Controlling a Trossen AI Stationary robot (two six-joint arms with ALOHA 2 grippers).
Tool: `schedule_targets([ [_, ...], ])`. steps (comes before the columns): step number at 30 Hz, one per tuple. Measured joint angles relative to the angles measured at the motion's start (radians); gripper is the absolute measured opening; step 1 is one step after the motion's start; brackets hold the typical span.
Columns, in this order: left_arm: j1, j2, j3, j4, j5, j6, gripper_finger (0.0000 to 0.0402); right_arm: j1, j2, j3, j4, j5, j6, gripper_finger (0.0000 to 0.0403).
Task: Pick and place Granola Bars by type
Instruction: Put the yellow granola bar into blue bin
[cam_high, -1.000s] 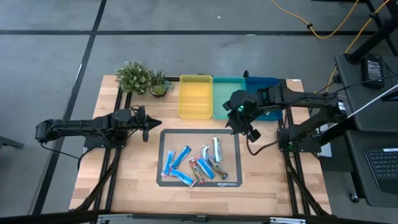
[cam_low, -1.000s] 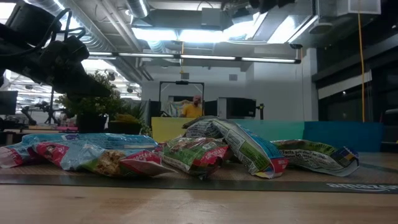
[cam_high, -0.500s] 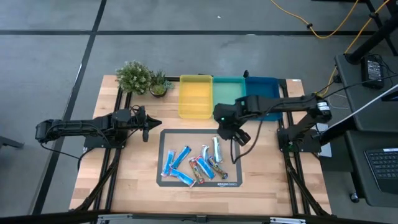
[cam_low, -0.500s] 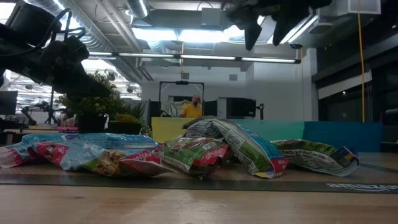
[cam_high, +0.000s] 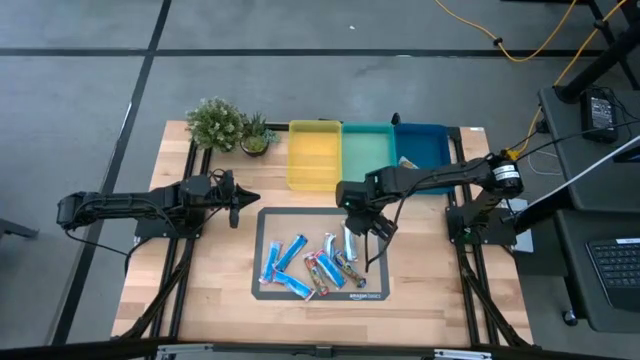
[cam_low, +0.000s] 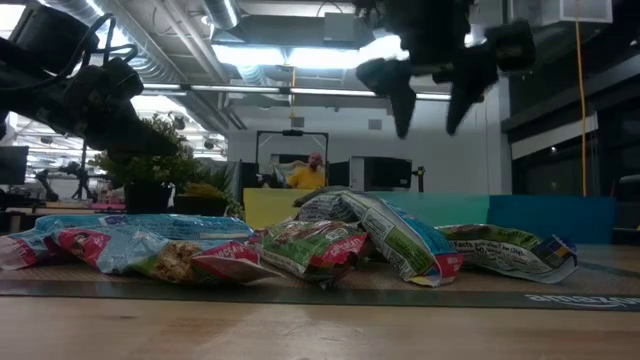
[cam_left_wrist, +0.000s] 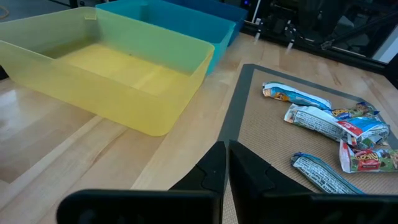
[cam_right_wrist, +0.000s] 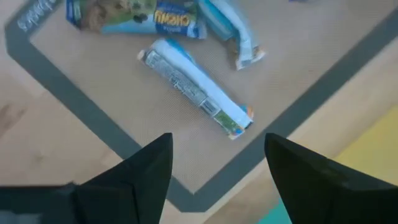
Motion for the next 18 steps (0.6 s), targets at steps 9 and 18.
schedule_targets([
  [9,0.0,0.0,0.0,0.0,0.0,0.0,0.0013,0.01,0.0,-0.14,0.207,0.027,-0.163,0.0255],
  [18,0.0,0.0,0.0,0.0,0.0,0.0,0.0009,0.009,-0.001,-0.271,0.382,0.027,-0.273,0.0255],
])
